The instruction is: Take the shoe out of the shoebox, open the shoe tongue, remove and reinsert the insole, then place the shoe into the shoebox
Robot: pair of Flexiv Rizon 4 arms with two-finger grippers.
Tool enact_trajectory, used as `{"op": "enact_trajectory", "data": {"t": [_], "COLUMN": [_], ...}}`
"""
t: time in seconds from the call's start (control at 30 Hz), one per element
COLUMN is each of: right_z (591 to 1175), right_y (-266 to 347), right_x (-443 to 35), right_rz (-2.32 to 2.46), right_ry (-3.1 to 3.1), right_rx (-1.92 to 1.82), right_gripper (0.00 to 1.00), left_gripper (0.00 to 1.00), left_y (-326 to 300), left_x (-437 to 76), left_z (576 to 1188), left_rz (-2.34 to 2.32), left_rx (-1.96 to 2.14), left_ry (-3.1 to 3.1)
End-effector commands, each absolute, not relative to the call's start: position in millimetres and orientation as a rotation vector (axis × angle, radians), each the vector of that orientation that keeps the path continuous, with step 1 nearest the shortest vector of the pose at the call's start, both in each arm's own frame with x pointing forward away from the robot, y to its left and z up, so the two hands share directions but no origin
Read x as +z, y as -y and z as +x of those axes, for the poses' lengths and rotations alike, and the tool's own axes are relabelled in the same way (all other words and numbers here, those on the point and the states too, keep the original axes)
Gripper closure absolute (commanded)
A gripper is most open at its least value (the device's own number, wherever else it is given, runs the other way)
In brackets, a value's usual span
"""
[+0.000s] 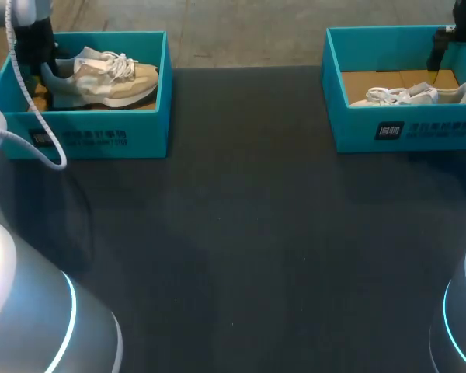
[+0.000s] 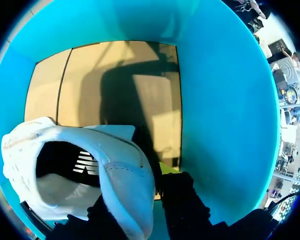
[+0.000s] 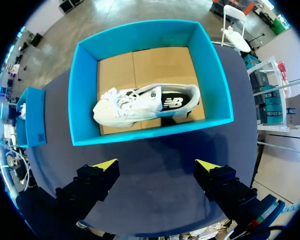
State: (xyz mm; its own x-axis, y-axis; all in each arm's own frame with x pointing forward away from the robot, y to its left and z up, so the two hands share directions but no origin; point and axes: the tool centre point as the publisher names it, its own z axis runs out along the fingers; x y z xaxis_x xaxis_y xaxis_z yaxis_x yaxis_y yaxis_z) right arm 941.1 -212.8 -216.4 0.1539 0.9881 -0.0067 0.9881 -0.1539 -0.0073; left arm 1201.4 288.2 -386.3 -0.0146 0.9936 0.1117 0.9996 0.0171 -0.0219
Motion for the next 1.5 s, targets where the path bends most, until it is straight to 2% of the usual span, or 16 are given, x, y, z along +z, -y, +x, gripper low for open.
{"op": "enact_trajectory", "data": {"t": [0.03, 0.33, 1.0, 1.5], "right_z": [939.4, 939.4, 939.4, 939.4], "right_y": [212.3, 212.3, 212.3, 212.3], "right_x": [-216.2, -216.2, -216.2, -216.2], "right_rz": [-2.389, -2.389, -2.389, -2.389], "right_ry": [2.042, 2.042, 2.042, 2.042], "right_rx": [0.013, 0.013, 0.013, 0.013], "right_gripper": [0.0, 0.0, 0.0, 0.0], "left_gripper": [1.0, 1.0, 1.0, 1.0], "left_y": [-288.2, -292.4, -295.4, -266.7], "left_x": [-371.6, -335.4, -218.3, -184.9], "left_z": [1197.1, 1203.7, 1220.9, 1152.3], "left_rz": [-2.146, -2.168, -2.204, -2.211], "left_rx": [-0.096, -0.105, -0.124, -0.304], "left_ry": [2.174, 2.195, 2.228, 2.239]}}
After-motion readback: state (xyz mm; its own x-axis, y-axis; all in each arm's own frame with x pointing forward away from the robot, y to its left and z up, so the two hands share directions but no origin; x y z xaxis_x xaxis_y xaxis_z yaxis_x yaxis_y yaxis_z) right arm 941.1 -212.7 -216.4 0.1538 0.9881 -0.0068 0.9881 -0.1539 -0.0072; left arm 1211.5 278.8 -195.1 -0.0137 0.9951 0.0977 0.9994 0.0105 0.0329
